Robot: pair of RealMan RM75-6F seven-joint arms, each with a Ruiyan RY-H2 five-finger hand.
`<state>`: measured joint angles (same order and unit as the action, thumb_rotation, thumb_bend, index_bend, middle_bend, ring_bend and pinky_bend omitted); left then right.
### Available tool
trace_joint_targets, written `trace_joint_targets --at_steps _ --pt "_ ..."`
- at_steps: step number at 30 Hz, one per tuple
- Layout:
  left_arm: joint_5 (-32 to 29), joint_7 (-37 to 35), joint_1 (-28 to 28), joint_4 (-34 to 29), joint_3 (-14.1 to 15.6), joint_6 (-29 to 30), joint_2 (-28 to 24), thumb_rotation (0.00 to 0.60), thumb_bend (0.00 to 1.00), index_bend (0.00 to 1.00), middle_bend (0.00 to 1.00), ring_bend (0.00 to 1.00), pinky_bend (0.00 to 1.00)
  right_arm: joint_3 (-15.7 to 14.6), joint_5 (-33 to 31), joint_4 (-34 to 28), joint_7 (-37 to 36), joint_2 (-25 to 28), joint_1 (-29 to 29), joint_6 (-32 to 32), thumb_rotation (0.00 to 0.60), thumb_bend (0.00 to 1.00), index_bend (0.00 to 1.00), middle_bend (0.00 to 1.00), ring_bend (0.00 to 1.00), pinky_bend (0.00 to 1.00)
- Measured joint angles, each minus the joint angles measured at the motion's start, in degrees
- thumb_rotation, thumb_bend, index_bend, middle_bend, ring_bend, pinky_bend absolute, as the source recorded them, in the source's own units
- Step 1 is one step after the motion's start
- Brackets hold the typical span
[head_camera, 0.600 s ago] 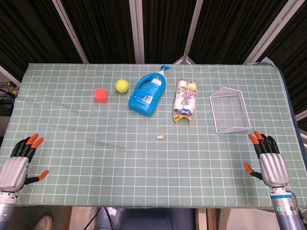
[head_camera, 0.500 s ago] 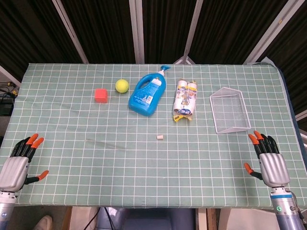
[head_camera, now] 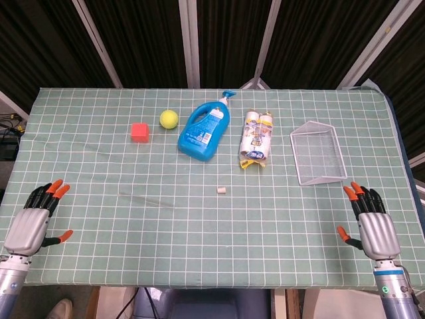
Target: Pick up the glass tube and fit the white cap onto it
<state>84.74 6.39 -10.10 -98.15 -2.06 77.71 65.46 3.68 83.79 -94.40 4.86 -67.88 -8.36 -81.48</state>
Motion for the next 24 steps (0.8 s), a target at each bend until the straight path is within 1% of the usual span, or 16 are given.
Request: trace_joint_targets --at_steps 4,6,11,15,18,24 --pt "-2.11 4.14 -3.47 -0.41 -1.92 -4.16 0.61 0.6 0.23 0.27 0.22 0.0 0.0 0.13 -0.24 0.09 -0.08 -0.1 -0.09 0.32 0.6 0.31 0.0 0.0 0.0 0.0" --pt "-3.89 6.71 -5.58 -0.45 -3.11 -6.55 1.63 0.6 0.24 0.29 0.24 0.0 0.0 0.21 -0.32 -0.02 -0.23 -0.06 -0.08 0.33 0.6 0.32 0.0 0.0 0.0 0.0" --pt "-8.38 13.14 -10.06 0.5 -5.42 -10.97 5.61 0.6 0.25 0.32 0.29 0.0 0.0 0.24 -0.21 -0.08 -0.22 -0.17 -0.06 0.32 0.6 0.32 0.0 0.0 0.0 0.0" --pt "-12.33 18.65 -13.6 2.64 -6.86 -13.74 10.26 0.6 0.29 0.38 0.33 0.0 0.0 0.3 -0.21 -0.08 -0.34 -0.24 -0.08 0.39 0.6 0.32 0.0 0.0 0.0 0.0" --pt "-15.46 21.78 -15.55 4.52 -7.59 -15.04 13.54 0.6 0.31 0.43 0.34 0.0 0.0 0.36 -0.32 -0.11 -0.67 -0.2 -0.07 0.49 0.6 0.31 0.0 0.0 0.0 0.0" --pt "-19.92 26.18 -18.45 7.6 -8.29 -16.44 18.79 0.6 0.33 0.43 0.37 0.0 0.0 0.45 -0.53 -0.18 -1.3 -0.08 -0.12 0.83 0.6 0.32 0.0 0.0 0.0 0.0"
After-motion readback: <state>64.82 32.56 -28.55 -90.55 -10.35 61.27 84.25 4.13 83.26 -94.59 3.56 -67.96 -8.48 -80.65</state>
